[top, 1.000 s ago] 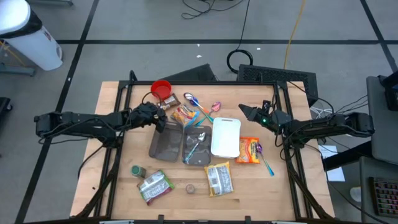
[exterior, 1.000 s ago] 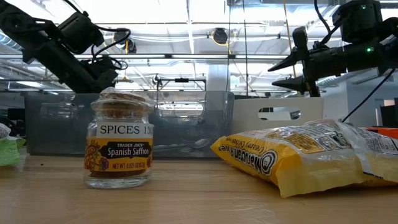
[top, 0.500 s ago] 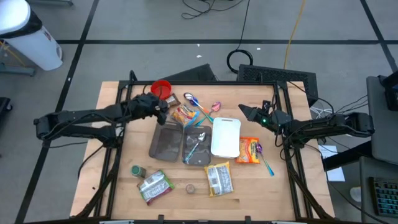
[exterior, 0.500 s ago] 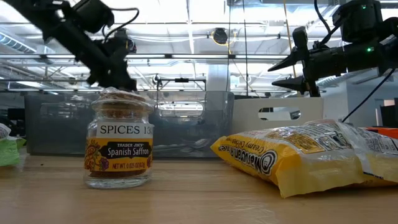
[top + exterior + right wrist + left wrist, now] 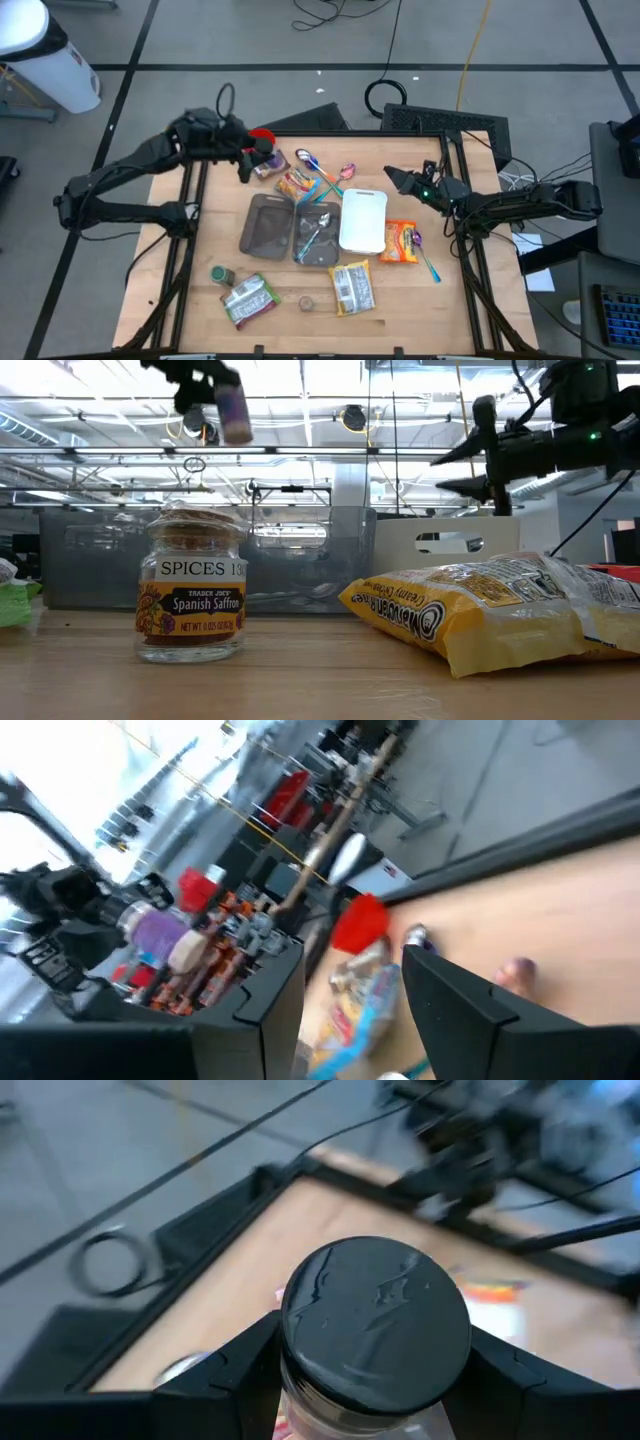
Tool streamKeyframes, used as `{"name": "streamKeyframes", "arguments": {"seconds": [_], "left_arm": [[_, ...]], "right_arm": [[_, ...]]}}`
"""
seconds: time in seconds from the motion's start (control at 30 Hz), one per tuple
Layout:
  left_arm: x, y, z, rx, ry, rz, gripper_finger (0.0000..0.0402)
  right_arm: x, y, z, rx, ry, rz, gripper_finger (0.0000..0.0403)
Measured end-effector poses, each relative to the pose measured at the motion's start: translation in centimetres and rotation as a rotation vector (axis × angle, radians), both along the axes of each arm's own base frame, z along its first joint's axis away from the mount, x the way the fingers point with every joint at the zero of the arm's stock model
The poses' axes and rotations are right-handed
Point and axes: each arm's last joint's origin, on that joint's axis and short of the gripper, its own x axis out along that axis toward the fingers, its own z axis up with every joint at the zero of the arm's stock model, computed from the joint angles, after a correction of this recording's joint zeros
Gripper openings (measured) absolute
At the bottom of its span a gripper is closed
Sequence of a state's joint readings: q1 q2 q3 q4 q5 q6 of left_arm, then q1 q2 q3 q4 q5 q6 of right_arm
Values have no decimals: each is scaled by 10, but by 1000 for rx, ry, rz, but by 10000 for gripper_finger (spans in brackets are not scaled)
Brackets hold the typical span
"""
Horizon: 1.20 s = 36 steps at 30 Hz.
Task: Pick & Place Food Item
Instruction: Put the purple bottle into the white bin
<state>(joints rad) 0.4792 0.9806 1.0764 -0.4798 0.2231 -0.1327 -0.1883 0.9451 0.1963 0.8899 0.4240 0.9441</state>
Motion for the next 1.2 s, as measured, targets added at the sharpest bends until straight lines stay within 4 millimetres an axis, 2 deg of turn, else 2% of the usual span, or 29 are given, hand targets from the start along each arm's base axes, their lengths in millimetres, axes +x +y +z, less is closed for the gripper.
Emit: {"name": "streamKeyframes", "arguments": {"seconds": [0.07,0.17,0.33,0.5,0.6,0.77,1.03,1.2], "left_arm": [[0,-2,7,-37,-38,-35,218],[2,-4,6,-96,-43,-50,218],[33,-6,-6,-179,-28,-83,218],[76,-13,-14,-202,-121,-155,218],[97,-17,-21,-239,-131,-177,218],[123,-19,-14,-238,-94,-196,218],[156,-21,19,-170,-53,-254,218],[168,-22,26,-173,-3,-273,218]], "right_arm": [[0,1,7,-60,-49,48,164],[1,4,24,-150,-154,117,164],[14,5,72,-326,-253,213,164],[36,6,121,-463,-109,364,165],[46,7,139,-499,2,456,178],[59,7,144,-477,69,561,225],[80,4,121,-413,159,639,301],[88,2,113,-408,185,643,322]]}}
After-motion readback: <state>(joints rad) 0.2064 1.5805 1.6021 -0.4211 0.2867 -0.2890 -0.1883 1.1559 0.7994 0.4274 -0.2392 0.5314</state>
